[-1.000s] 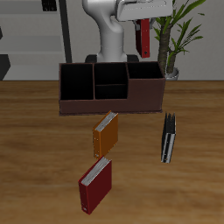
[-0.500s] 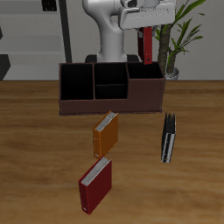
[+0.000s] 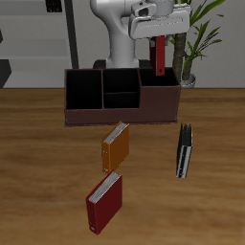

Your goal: Place the right red book into the back desk caddy's right compartment

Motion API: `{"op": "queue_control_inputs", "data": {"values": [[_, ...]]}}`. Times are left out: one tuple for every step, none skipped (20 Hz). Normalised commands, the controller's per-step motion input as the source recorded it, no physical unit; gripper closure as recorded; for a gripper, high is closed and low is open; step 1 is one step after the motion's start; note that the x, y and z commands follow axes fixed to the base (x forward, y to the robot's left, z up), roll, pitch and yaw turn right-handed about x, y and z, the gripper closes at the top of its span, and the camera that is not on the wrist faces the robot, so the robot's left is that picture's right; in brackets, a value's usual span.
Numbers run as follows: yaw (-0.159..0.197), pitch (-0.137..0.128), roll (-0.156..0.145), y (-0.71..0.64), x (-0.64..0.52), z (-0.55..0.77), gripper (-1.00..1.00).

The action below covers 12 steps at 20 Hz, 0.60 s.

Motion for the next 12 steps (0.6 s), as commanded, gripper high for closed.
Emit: {"op": "queue_control_inputs", "data": {"values": [[-0.006,-0.005,0.027,0.1,-0.01,-0.14,1.0],[-0.041,0.053,0.034,0.09,-0.01,-0.2,1.0],[-0.009,-0.015,-0.004,0.07,0.04,-0.12,1.0],[0.007,0.013,0.037,0.11,0.04,-0.23,1.0],[0.0,0.0,0.0,0.04,0.06,0.0,1.0],[-0.041,0.01,-0.038,-0.01,-0.02,-0.25,1.0],[0.022,0.004,0.012,0.14,0.09,-0.28,1.0],[0.016,0.062,0.041,0.07,0.08,-0.34,1.0],[-0.048,-0.025,-0.065,0.0,0.04,-0.25,1.0],[0.025,-0.02,-0.019,0.02,0.01,-0.25,1.0],[-0.056,-0.016,-0.038,-0.01,0.05,-0.27,1.0],[-0.021,0.007,-0.013,0.02,-0.03,-0.24,1.0]]}}
